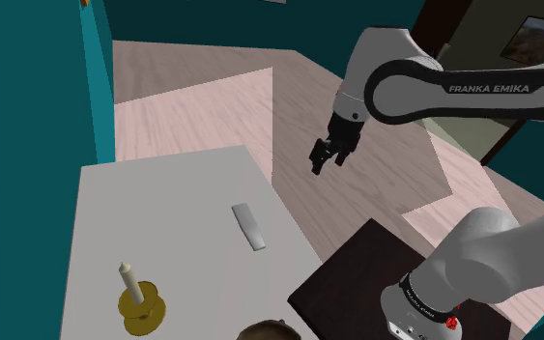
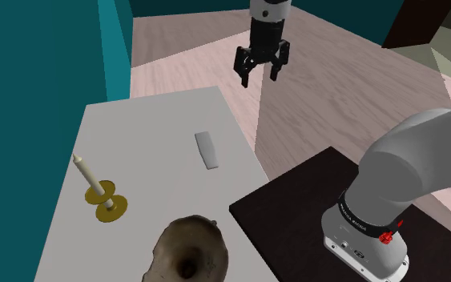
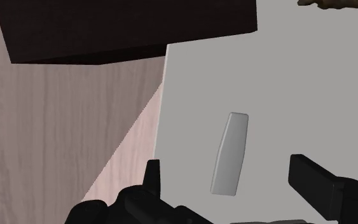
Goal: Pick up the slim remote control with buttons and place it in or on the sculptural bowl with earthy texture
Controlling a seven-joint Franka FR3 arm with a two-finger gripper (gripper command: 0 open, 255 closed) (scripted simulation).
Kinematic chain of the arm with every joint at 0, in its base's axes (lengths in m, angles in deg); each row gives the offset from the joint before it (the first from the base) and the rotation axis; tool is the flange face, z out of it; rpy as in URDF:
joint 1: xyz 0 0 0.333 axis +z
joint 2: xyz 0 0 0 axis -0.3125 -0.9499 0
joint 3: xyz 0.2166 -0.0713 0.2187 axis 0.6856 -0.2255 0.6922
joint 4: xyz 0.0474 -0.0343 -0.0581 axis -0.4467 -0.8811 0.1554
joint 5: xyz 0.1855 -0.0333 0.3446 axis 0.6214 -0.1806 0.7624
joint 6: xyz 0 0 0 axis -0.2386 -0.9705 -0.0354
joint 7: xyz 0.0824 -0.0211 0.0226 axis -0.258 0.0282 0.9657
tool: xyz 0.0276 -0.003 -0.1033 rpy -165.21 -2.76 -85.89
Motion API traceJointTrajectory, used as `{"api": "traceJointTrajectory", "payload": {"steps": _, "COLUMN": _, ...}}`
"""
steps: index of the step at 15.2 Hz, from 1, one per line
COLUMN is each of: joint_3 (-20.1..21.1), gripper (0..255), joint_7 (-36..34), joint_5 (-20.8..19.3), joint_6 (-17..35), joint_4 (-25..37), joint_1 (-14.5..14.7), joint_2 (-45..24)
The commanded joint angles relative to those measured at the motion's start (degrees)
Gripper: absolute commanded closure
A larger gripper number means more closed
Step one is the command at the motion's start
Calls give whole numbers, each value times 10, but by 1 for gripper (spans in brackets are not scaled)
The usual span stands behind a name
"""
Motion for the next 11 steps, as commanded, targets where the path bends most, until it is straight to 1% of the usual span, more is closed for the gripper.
{"api": "traceJointTrajectory", "payload": {"steps": 1, "joint_3": 8, "gripper": 0, "joint_7": -10, "joint_5": 2, "joint_6": 43, "joint_4": -15, "joint_1": -1, "joint_2": -26}}
{"api": "traceJointTrajectory", "payload": {"steps": 7, "joint_3": 43, "gripper": 0, "joint_7": -58, "joint_5": 3, "joint_6": 164, "joint_4": -23, "joint_1": -3, "joint_2": -139}}
{"api": "traceJointTrajectory", "payload": {"steps": 11, "joint_3": 63, "gripper": 0, "joint_7": -97, "joint_5": -12, "joint_6": 240, "joint_4": -11, "joint_1": -6, "joint_2": -227}}
